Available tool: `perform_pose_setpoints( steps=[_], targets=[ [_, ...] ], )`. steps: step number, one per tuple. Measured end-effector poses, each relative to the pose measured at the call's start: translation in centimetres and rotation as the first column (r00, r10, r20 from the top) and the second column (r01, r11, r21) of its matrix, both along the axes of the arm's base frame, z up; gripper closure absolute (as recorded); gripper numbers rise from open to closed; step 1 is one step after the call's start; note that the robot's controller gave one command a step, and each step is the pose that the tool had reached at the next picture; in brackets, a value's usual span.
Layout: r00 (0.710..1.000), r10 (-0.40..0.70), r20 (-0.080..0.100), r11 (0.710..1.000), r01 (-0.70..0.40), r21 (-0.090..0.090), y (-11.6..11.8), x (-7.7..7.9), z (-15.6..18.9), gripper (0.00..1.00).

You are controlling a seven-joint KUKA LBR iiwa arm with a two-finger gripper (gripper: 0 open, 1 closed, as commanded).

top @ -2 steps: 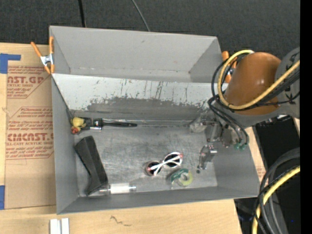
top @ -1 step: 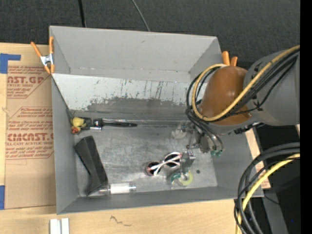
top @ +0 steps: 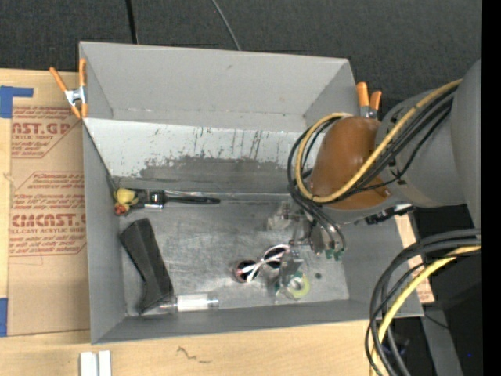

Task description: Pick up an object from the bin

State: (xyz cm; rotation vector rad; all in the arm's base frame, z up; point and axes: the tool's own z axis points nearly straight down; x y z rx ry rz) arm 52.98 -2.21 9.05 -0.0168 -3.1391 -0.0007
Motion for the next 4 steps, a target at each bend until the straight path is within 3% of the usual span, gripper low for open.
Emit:
perform_pose_setpoints(
  steps=[1, 2, 3, 4],
  targets=[
    [0.999, -0.035, 0.002, 0.999, 0.035, 0.000, 1.9, -1.2, 1.2, 0.00],
    [1.000, 0.022, 0.004, 1.000, -0.022, -0.001, 2.6, 0.9, -1.8, 0.00],
    [0.986, 0.164, 0.016, 0.987, -0.164, -0.003, 4.4, 0.4, -1.6, 1.00],
    [0.986, 0.164, 0.016, 0.986, -0.164, -0.003, 4.4, 0.4, -1.6, 1.00]
  ],
)
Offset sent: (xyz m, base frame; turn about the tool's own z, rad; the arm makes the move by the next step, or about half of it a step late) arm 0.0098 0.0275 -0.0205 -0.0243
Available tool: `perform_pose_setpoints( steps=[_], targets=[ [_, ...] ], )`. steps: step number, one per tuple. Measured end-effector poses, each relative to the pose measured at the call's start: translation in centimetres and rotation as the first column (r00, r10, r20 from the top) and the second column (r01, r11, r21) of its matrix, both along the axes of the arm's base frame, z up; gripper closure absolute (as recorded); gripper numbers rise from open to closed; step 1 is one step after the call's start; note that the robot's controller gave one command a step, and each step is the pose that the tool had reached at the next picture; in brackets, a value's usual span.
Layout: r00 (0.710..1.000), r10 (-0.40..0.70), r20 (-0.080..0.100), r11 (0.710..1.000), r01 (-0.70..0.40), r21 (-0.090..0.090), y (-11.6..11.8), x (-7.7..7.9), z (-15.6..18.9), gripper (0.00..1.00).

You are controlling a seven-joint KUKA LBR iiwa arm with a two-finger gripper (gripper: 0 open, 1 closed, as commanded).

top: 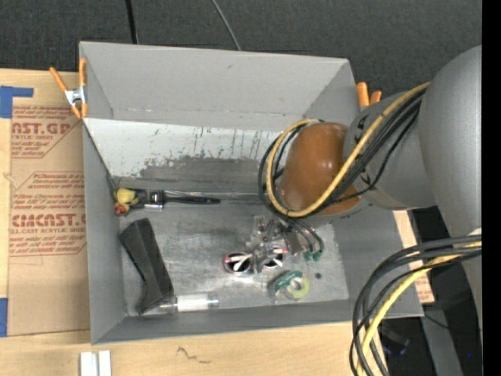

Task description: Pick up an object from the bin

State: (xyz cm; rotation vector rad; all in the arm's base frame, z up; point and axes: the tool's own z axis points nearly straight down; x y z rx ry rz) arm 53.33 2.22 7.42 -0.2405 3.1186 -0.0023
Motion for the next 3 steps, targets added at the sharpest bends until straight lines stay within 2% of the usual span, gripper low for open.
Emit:
perform_pose_setpoints(
  steps=[1, 3],
  targets=[
    [1.000, 0.000, -0.001, 1.000, 0.000, 0.000, 0.0, 0.0, 0.1, 1.00],
    [1.000, 0.001, -0.014, 1.000, -0.001, 0.000, 0.1, -0.3, 1.5, 1.00]
  ],
)
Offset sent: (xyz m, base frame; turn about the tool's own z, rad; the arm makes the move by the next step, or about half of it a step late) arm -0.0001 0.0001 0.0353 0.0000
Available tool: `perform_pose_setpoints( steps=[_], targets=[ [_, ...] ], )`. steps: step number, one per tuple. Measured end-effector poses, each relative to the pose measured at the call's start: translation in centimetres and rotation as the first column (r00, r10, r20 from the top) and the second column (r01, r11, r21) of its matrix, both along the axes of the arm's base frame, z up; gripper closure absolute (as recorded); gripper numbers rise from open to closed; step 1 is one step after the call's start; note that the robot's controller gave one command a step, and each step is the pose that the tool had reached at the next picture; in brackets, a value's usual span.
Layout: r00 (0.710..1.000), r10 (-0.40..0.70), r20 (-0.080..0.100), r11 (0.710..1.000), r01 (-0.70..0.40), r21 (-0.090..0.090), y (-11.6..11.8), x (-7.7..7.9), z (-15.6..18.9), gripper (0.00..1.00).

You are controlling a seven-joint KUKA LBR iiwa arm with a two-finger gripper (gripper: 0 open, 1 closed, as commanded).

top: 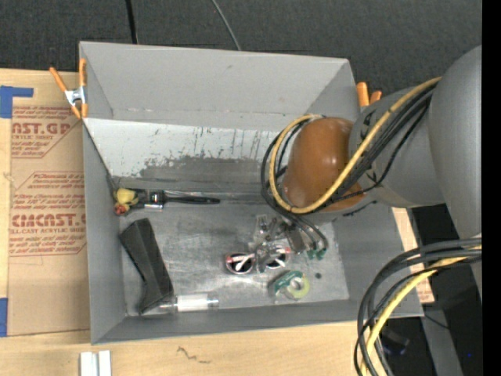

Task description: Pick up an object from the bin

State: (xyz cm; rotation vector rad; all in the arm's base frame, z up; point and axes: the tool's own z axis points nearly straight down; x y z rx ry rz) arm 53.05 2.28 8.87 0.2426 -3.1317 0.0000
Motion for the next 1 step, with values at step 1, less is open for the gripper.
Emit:
perform_pose_setpoints(
  steps=[1],
  targets=[
    [1.000, 0.000, 0.001, 1.000, 0.000, 0.000, 0.01, 0.02, 0.86, 1.00]
  ],
)
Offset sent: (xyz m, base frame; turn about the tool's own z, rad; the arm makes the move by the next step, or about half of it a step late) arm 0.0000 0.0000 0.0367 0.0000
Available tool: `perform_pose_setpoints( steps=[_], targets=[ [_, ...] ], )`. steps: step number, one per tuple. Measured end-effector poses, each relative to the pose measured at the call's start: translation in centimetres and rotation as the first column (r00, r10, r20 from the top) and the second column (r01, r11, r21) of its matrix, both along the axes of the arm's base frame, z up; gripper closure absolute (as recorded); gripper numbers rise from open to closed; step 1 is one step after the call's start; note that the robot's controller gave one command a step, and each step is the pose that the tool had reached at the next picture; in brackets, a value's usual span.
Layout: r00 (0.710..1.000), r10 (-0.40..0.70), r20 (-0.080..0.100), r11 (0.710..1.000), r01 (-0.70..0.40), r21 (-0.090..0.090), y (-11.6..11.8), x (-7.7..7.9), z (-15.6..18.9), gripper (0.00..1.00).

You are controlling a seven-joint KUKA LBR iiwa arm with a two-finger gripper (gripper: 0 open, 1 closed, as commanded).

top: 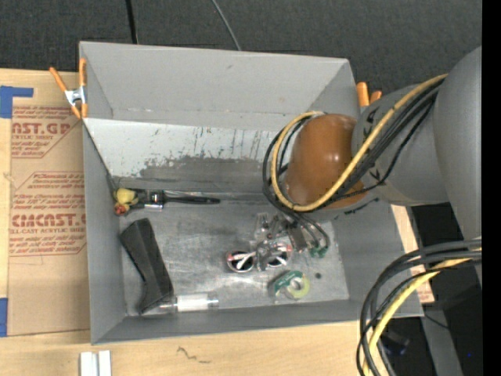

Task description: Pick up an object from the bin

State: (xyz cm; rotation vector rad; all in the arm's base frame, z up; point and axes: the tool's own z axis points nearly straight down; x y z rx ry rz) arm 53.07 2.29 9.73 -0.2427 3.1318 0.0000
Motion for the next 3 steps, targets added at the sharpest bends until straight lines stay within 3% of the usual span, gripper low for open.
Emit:
perform_pose_setpoints(
  steps=[3],
  targets=[
    [1.000, 0.000, 0.000, 1.000, 0.000, 0.000, 0.0, 0.0, 2.5, 1.00]
  ],
)
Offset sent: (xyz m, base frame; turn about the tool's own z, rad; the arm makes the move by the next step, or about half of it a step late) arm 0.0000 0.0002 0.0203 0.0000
